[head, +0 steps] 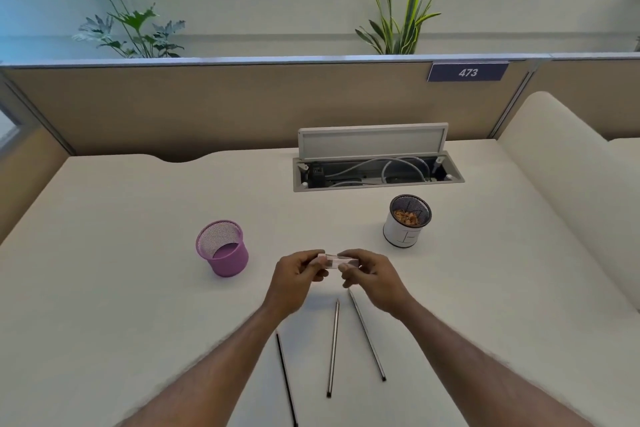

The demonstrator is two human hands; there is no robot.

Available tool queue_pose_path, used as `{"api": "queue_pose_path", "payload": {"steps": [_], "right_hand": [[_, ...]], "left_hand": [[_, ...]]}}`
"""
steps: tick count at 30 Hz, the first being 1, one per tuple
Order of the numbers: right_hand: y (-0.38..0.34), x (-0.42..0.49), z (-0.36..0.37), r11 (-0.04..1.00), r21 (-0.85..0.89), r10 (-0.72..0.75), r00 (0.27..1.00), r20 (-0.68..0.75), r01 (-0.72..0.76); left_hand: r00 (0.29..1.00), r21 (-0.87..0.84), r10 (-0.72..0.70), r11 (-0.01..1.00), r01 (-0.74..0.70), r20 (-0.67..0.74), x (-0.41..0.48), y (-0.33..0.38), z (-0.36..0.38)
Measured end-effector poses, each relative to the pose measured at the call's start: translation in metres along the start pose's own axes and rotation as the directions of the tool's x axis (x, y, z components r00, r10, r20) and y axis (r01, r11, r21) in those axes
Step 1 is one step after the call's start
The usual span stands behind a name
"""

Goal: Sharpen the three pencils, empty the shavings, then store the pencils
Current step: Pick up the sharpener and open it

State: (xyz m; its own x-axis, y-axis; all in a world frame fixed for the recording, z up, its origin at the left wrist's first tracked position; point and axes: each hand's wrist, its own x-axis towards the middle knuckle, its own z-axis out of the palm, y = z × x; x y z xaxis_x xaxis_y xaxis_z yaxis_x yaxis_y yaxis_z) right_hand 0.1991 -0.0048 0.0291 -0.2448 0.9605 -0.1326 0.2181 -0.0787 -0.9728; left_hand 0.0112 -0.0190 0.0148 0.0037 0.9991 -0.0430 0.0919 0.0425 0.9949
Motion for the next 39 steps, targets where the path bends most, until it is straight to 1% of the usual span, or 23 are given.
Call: {"api": "queue_pose_path", "payload": {"steps": [3,9,15,23,27,33,36,39], "right_hand": [[-0.007,-0.008,0.004,0.981,0.193,0.024,1.0,-0.004,-0.022],[-0.012,-0.022,0.01,0.937,0.348,0.039,0.997,-0.062,-0.015],[-0.019,-0.031,0.012,0.937,0.348,0.014,0.995,-0.095,0.02],[-0.023,-0.036,0.016,0.916,0.399,0.001,0.992,-0.123,0.049],[-0.023,-0.041,0.018,0.894,0.447,0.018,0.992,-0.122,0.039],[-0.024,-0.048,0.025,0.89,0.454,0.025,0.987,-0.158,0.05],[-0.025,-0.051,0.029,0.884,0.464,0.038,0.983,-0.181,0.052],[-0.024,-0.054,0.03,0.882,0.467,0.03,0.98,-0.195,0.066]], "left_hand": [[1.0,-0.057,0.005,0.998,-0.006,-0.024,-0.006,0.01,0.001],[0.999,-0.119,0.022,0.993,-0.025,-0.033,-0.013,0.017,-0.001],[0.995,-0.088,0.09,0.992,-0.093,-0.034,-0.024,0.024,-0.008],[0.998,-0.196,0.046,0.979,-0.055,-0.049,-0.032,0.03,-0.01],[0.999,-0.247,0.046,0.968,-0.049,-0.017,-0.035,0.027,-0.013],[0.996,-0.349,0.026,0.936,-0.055,-0.088,-0.042,0.028,-0.013],[0.995,-0.401,-0.027,0.916,-0.015,-0.099,-0.047,0.028,-0.012],[0.994,-0.457,-0.096,0.887,0.061,-0.054,-0.054,0.024,-0.005]]}}
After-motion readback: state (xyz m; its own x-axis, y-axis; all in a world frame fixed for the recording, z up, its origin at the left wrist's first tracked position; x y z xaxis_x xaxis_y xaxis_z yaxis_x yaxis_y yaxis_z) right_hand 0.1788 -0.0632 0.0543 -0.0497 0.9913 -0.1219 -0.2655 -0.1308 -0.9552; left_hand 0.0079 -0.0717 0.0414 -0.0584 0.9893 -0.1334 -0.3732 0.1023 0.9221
